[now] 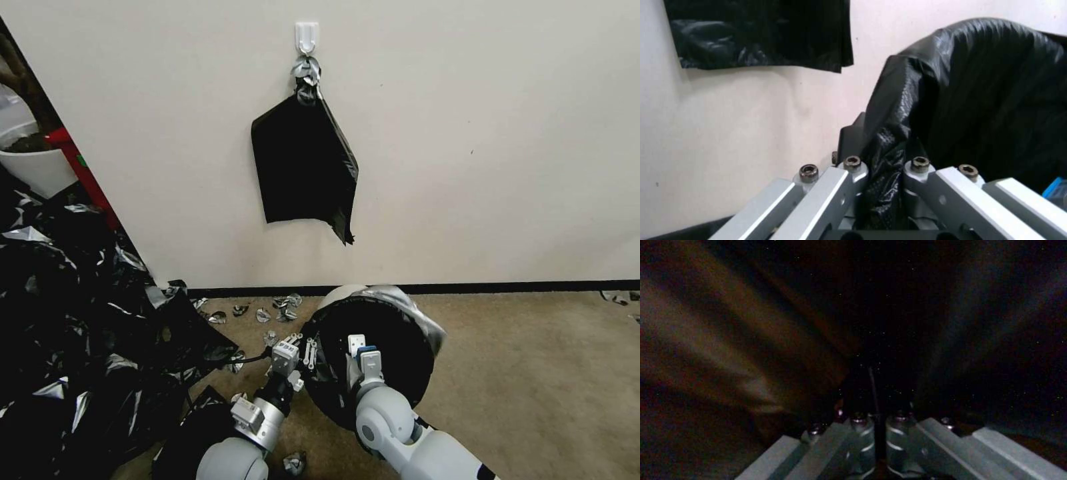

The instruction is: Place a trash bag onto the trash bin.

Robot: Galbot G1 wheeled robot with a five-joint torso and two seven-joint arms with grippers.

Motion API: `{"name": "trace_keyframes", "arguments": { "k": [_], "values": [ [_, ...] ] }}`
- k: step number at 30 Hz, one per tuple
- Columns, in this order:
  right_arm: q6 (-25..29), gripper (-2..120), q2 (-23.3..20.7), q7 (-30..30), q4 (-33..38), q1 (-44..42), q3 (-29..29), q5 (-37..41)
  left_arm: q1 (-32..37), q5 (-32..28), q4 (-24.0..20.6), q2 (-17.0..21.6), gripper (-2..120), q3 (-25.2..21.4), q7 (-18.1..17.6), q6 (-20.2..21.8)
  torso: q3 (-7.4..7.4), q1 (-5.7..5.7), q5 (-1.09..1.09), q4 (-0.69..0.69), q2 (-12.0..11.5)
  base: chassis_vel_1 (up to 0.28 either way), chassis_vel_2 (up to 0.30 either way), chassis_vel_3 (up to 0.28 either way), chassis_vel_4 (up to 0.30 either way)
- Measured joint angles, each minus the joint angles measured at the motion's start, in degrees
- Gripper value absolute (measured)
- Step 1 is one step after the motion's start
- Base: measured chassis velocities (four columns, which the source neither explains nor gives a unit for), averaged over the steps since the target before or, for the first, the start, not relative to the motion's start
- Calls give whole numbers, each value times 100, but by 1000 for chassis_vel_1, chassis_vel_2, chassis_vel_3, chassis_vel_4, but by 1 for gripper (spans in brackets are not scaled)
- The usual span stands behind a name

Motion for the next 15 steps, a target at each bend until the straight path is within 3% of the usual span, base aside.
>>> {"name": "trace_keyframes", "arguments": {
  "k": [6, 11, 15],
  "values": [
    [239, 0, 24, -3, 55, 1, 91, -520, -11, -5, -15, -1, 4, -7, -5, 8, 0, 0, 0, 0, 0, 0, 0, 0, 0],
    [492, 0, -61, -221, 501, -145, 277, -885, -72, 3, 46, -16, 4, 2, -65, 147, 0, 0, 0, 0, 0, 0, 0, 0, 0],
    [612, 10, -292, -673, 1035, -433, 410, -1024, -169, 1, 160, -3, 4, -21, -247, 353, 0, 0, 0, 0, 0, 0, 0, 0, 0]
  ]
}}
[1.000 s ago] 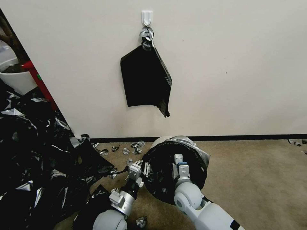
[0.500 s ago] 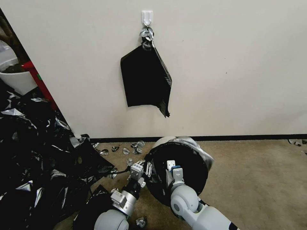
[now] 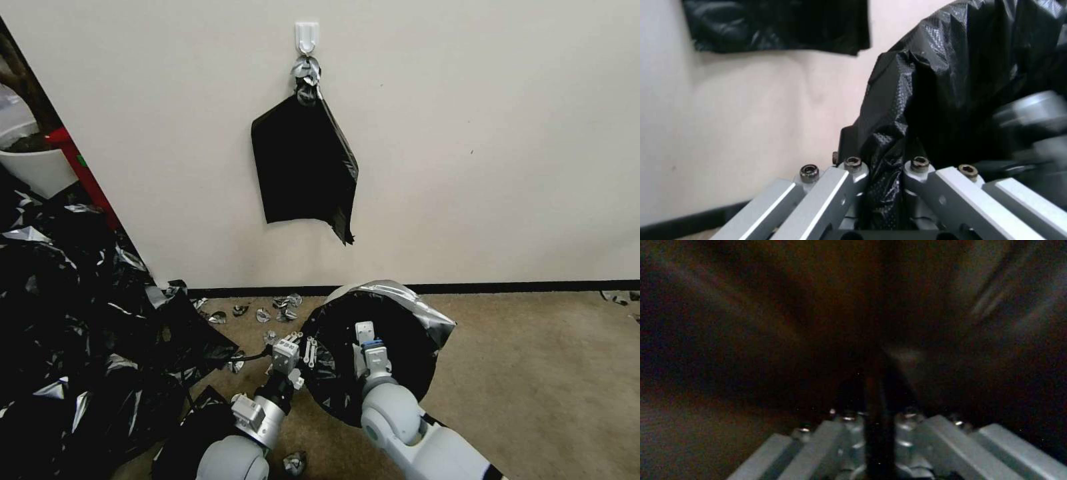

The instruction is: Place a trash bag onto the trash bin.

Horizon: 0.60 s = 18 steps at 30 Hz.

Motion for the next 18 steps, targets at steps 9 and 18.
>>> {"name": "trace_keyframes", "arguments": {
  "k": [9, 18],
  "values": [
    [-186, 43, -523, -761, 1474, -904, 90, -192, -373, -403, 138, 39, 4, -33, -965, 1116, 0, 0, 0, -1, 0, 0, 0, 0, 0],
    [1046, 76, 422, -689, 2256, -1021, 1289, -1415, -688, -4121, -565, 124, 4, -717, -3408, 3961, 0, 0, 0, -1, 0, 0, 0, 0, 0]
  ]
}}
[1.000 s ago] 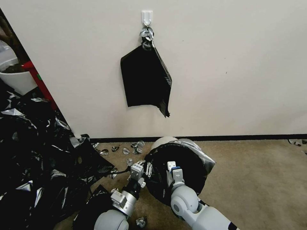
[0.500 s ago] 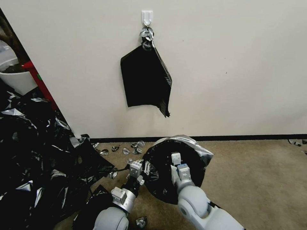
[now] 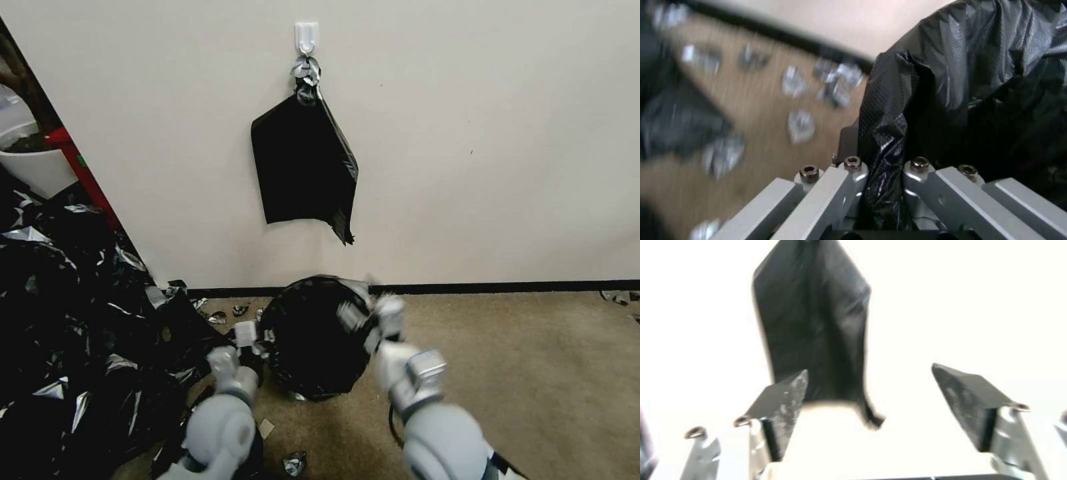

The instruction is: Place a trash bag onto the trash bin.

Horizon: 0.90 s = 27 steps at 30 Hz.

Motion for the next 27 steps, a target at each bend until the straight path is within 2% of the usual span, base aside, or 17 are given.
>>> {"name": "trace_keyframes", "arguments": {
  "k": [2, 4, 6, 8, 10, 11, 12, 14, 15, 19, 23, 24, 25, 26, 27],
  "values": [
    [61, 87, 102, 11, -12, -84, 45, -28, 36, -463, -39, -28, 4, -126, -293, 255, 0, 0, 0, 1, 0, 0, 0, 0, 0],
    [77, 89, 128, 15, -53, -144, 33, -27, 72, -554, -36, -56, 4, -148, -399, 321, 0, 0, -2, 0, 0, 0, 0, 0, 0],
    [127, 98, 164, 19, -135, -228, -9, -25, 147, -433, 6, -88, 7, -140, -442, 322, 0, 0, -1, 0, 0, 0, 0, 0, 0],
    [138, 99, 181, 20, -163, -261, -23, -21, 190, -347, 11, -98, 9, -126, -442, 311, 0, 0, -1, 0, 0, 0, 0, 0, 0],
    [153, 100, 217, 23, -198, -308, -41, -7, 287, -198, -36, -111, 19, -104, -428, 292, 0, 0, -1, 0, 0, 0, 0, 0, 0],
    [153, 100, 217, 23, -198, -308, -41, -7, 287, -198, -36, -111, 19, -104, -428, 292, 0, 0, -1, 0, 0, 0, 0, 0, 0],
    [157, 100, 220, 25, -215, -309, -39, -3, 333, -126, -82, -112, 23, -97, -412, 281, 0, 0, -1, 0, 0, 0, 0, 0, 0],
    [183, 100, 207, 38, -273, -305, -11, 20, 472, 36, -274, -103, 33, -85, -378, 207, 0, 0, 0, 1, 0, 0, 0, 0, 0],
    [183, 100, 207, 38, -273, -305, -11, 20, 472, 36, -274, -103, 33, -85, -378, 207, 0, 0, 0, 1, 0, 0, 0, 0, 0],
    [307, 100, 180, 107, -391, -312, 21, 105, 734, 370, -607, -19, 53, -64, -303, -53, 0, 0, -1, 0, 0, 0, 0, 0, 0],
    [351, 100, 194, 146, -453, -307, 34, 119, 851, 511, -817, 45, 62, -68, -263, -150, 0, 0, 0, 1, 0, 0, 0, 0, 0],
    [394, 100, 210, 160, -501, -290, 67, 122, 902, 542, -954, 91, 69, -83, -248, -184, 0, 0, -1, 1, 0, 0, 0, 0, 0],
    [471, 100, 229, 178, -584, -257, 132, 122, 935, 588, -1054, 140, 74, -110, -190, -274, 0, 0, 0, 1, 0, 0, 0, 0, 0],
    [577, 100, 245, 185, -688, -231, 216, 109, 951, 723, -1076, 182, 78, -135, -3, -594, 0, 0, 0, 1, 0, 0, 0, 0, 0],
    [577, 100, 245, 185, -688, -231, 216, 109, 951, 723, -1076, 182, 78, -135, -3, -594, 0, 0, 0, 1, 0, 0, 0, 0, 0]
  ]
}}
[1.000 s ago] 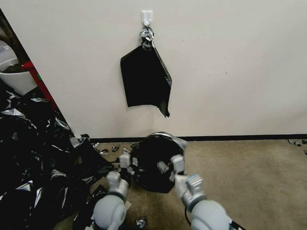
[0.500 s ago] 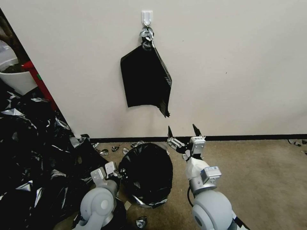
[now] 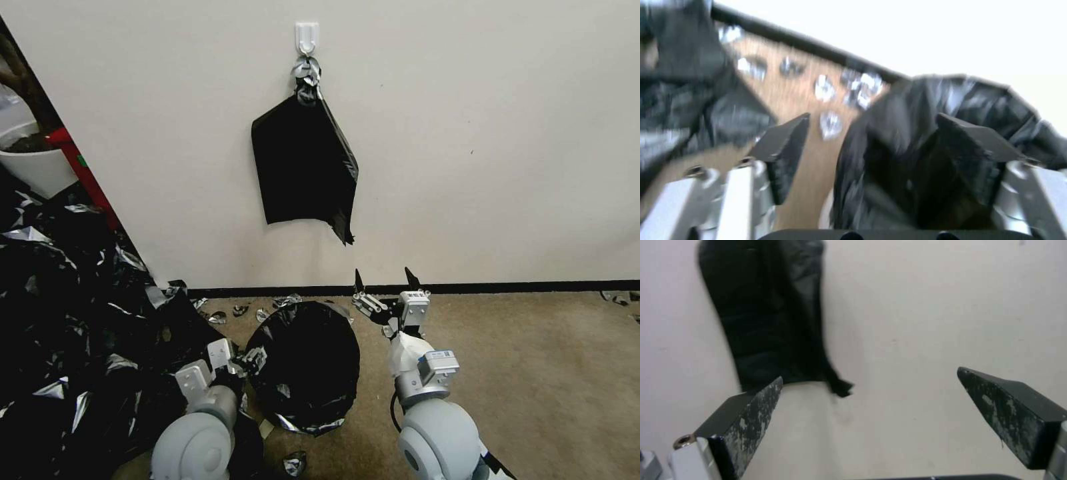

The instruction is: Place a trash bag onto the trash bin.

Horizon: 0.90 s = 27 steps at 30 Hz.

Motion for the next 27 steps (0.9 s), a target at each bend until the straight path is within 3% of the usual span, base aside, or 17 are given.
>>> {"name": "trace_keyframes", "arguments": {
  "k": [1, 3, 4, 6, 7, 8, 13, 27],
  "values": [
    [150, 100, 20, 0, -115, 16, 83, -57, -7, 226, 59, 28, 83, -26, 239, -473, 0, 0, 0, 0, 1, 0, 0, 0, 0],
    [652, 100, 109, -33, -498, 32, 402, -499, -145, 1156, 525, 52, 92, -226, 993, -1876, 0, 0, -1, 1, 0, 0, 0, 0, 0],
    [652, 100, 109, -33, -498, 32, 402, -499, -145, 1156, 525, 52, 92, -226, 993, -1876, 0, 0, -1, 1, 0, 0, 0, 0, 0],
    [1144, 100, 273, -143, -835, -5, 868, -1173, -467, 2187, 1136, 83, 98, -681, 1805, -3156, 1, 0, -2, -1, 0, 0, 0, 0, 0],
    [1144, 100, 273, -143, -835, -5, 868, -1173, -467, 2187, 1136, 83, 98, -681, 1805, -3156, 1, 0, -2, -1, 0, 0, 0, 0, 0],
    [1293, 100, 392, -166, -962, -67, 1135, -1425, -630, 2359, 1327, 185, 99, -917, 2082, -3467, 1, 0, -2, -1, 0, 0, 0, 0, 0],
    [1339, 100, 673, -242, -1030, -277, 1648, -1425, -842, 2117, 1458, 489, 100, -1281, 2619, -3472, 0, 0, 0, -2, 0, 0, 0, 0, 0],
    [1299, 100, 677, -257, -1011, -288, 1648, -1372, -843, 2041, 1460, 500, 100, -1279, 2624, -3427, 1, 0, 0, 0, 0, 0, 0, 0, 0]
  ]
}}
